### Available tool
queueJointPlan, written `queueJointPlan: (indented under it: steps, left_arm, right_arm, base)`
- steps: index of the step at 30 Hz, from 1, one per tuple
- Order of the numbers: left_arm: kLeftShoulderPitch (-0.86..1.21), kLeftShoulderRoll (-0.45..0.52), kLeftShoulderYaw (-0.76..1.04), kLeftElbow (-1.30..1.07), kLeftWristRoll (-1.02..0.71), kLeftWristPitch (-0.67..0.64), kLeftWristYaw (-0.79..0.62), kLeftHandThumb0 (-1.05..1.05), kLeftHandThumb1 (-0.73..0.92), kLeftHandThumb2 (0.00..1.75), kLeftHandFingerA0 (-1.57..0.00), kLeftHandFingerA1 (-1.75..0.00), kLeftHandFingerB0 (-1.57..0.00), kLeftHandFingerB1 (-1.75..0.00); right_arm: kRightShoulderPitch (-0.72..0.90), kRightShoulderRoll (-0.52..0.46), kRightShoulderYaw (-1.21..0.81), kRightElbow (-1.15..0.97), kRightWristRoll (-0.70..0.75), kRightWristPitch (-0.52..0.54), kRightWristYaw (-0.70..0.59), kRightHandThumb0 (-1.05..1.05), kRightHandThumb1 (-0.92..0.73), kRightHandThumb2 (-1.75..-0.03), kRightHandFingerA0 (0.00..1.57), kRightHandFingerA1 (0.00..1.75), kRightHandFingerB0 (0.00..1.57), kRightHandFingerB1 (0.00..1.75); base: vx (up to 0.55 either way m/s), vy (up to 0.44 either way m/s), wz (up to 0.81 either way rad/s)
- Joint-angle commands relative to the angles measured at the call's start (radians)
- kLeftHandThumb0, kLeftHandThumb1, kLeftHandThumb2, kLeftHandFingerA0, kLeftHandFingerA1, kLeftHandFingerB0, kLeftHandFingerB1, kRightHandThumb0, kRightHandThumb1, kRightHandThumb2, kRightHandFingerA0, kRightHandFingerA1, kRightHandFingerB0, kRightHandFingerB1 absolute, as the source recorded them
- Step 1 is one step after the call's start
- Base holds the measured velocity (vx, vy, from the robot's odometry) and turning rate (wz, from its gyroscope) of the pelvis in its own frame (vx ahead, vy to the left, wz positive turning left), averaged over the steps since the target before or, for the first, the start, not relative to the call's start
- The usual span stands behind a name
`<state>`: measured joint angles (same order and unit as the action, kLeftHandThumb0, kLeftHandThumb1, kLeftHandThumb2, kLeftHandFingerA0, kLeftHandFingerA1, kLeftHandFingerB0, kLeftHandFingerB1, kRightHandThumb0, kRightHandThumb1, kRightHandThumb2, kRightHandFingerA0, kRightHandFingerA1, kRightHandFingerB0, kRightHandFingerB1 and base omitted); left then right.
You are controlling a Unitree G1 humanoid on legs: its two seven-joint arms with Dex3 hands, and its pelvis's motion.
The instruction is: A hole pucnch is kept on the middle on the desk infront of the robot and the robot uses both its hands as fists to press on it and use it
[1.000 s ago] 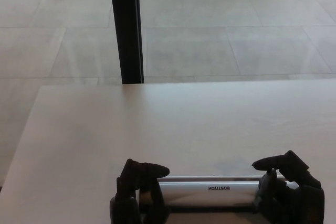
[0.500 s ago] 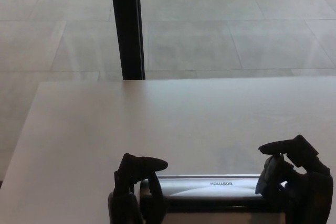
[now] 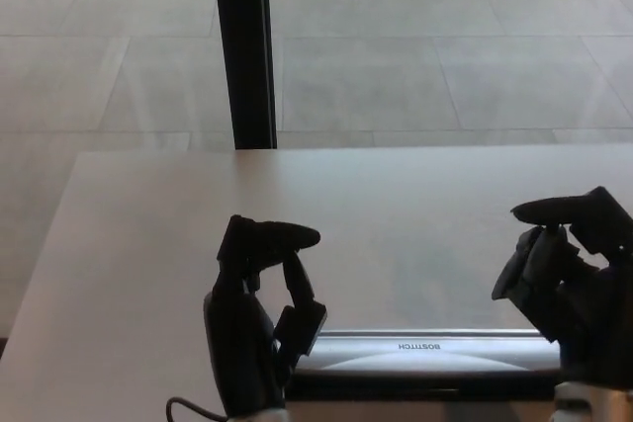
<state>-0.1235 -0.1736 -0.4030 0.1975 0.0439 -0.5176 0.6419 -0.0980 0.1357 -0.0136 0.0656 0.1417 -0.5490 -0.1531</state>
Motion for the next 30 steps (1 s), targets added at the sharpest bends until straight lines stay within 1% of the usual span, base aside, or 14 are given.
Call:
queueJointPlan:
  steps: [1,2,8,9,12,13,17,18,20,22,23,25,26,30]
  left_arm:
    - [-0.128,0.018,0.146,-0.434,-0.364,0.523,-0.111,-0.3,0.87,0.83,-0.94,-1.75,-0.44,-1.64]
    - [-0.125,0.096,0.186,-0.482,-0.42,0.554,-0.14,-0.3,0.83,0.86,-1.0,-1.75,-0.5,-1.57]
    - [-0.068,0.381,0.395,-0.608,-0.621,0.623,-0.196,-0.27,0.78,0.88,-0.93,-1.75,-0.59,-1.29]
    - [-0.036,0.433,0.435,-0.611,-0.622,0.627,-0.219,-0.26,0.74,0.93,-0.93,-1.75,-0.62,-1.34]
    - [0.074,0.569,0.597,-0.575,-0.679,0.621,-0.273,-0.21,0.74,0.89,-0.93,-1.75,-0.65,-1.27]
    - [0.101,0.59,0.641,-0.559,-0.682,0.612,-0.278,-0.24,0.76,0.79,-0.96,-1.75,-0.62,-1.48]
    - [0.179,0.642,0.759,-0.509,-0.734,0.604,-0.302,-0.36,0.79,0.72,-0.98,-1.75,-0.67,-1.5]
    - [0.216,0.653,0.862,-0.432,-0.744,0.615,-0.272,-0.6,0.54,0.74,-1.17,-1.59,-0.98,-1.43]
    - [0.266,0.667,0.96,-0.323,-0.763,0.59,-0.304,-0.72,0.4,0.94,-1.28,-1.43,-1.12,-1.29]
    - [0.308,0.673,1.004,-0.266,-0.752,0.571,-0.331,-0.82,0.42,0.84,-1.28,-1.5,-1.14,-1.14]
    - [0.331,0.675,1.031,-0.227,-0.739,0.568,-0.331,-0.83,0.35,0.89,-1.35,-1.46,-1.19,-0.99]
    - [0.35,0.671,1.058,-0.197,-0.746,0.566,-0.339,-0.83,0.35,0.89,-1.35,-1.46,-1.19,-0.99]
    - [0.372,0.678,1.073,-0.152,-0.729,0.557,-0.362,-0.9,0.43,0.89,-1.39,-1.55,-1.24,-1.32]
    - [0.438,0.662,1.144,0.111,-0.67,0.493,-0.38,-0.95,0.34,1.07,-1.41,-1.53,-1.28,-1.35]
  right_arm:
    - [-0.04,-0.334,-0.099,-0.534,0.484,0.813,-0.054,-0.36,-0.61,-0.91,1.23,1.66,0.8,1.14]
    - [-0.028,-0.429,-0.168,-0.52,0.552,0.822,-0.018,-0.34,-0.7,-0.82,0.98,1.75,0.76,1.02]
    - [0.04,-0.634,-0.461,-0.386,0.692,0.824,-0.009,-0.34,-0.79,-0.68,0.95,1.75,0.65,0.85]
    - [0.057,-0.659,-0.508,-0.348,0.653,0.812,0.009,-0.36,-0.64,-1.06,1.2,1.32,0.66,0.85]
    - [0.102,-0.736,-0.695,-0.197,0.601,0.801,-0.007,-0.46,-0.7,-0.68,0.97,1.73,0.76,0.86]
    - [0.122,-0.751,-0.743,-0.175,0.581,0.808,-0.03,-0.46,-0.75,-0.63,0.93,1.75,0.73,0.89]
    - [0.166,-0.793,-0.852,-0.054,0.56,0.761,0.005,-0.45,-0.75,-0.66,0.94,1.75,0.71,0.92]
    - [0.205,-0.826,-0.931,0.063,0.519,0.713,0.021,-0.47,-0.75,-0.7,0.96,1.75,0.67,0.93]
    - [0.243,-0.837,-1.004,0.165,0.495,0.662,0.0,-0.51,-0.72,-0.73,0.99,1.75,0.72,0.96]
    - [0.269,-0.83,-1.029,0.209,0.48,0.63,-0.01,-0.54,-0.76,-0.74,1.0,1.72,0.64,0.9]
    - [0.285,-0.819,-1.041,0.241,0.472,0.593,-0.01,-0.48,-0.59,-1.07,1.25,1.36,0.7,0.88]
    - [0.296,-0.811,-1.056,0.26,0.472,0.576,-0.011,-0.48,-0.59,-1.07,1.25,1.36,0.7,0.88]
    - [0.306,-0.806,-1.062,0.289,0.458,0.554,-0.016,-0.47,-0.76,-0.77,1.0,1.75,0.63,0.94]
    - [0.307,-0.728,-1.092,0.456,0.425,0.395,-0.097,-0.51,-0.79,-0.72,0.95,1.75,0.62,1.04]
  base:
    - [0.0,0.0,0.0]
    - [0.0,0.0,0.0]
    - [0.0,0.0,0.0]
    - [0.0,0.0,0.0]
    - [0.0,0.0,0.0]
    - [0.0,0.0,0.0]
    - [0.0,0.0,0.0]
    - [0.0,0.0,0.0]
    - [0.0,0.0,0.0]
    - [0.0,0.0,0.0]
    - [0.0,0.0,0.0]
    - [0.0,0.0,0.0]
    - [0.0,0.0,0.0]
    - [0.0,0.0,0.0]
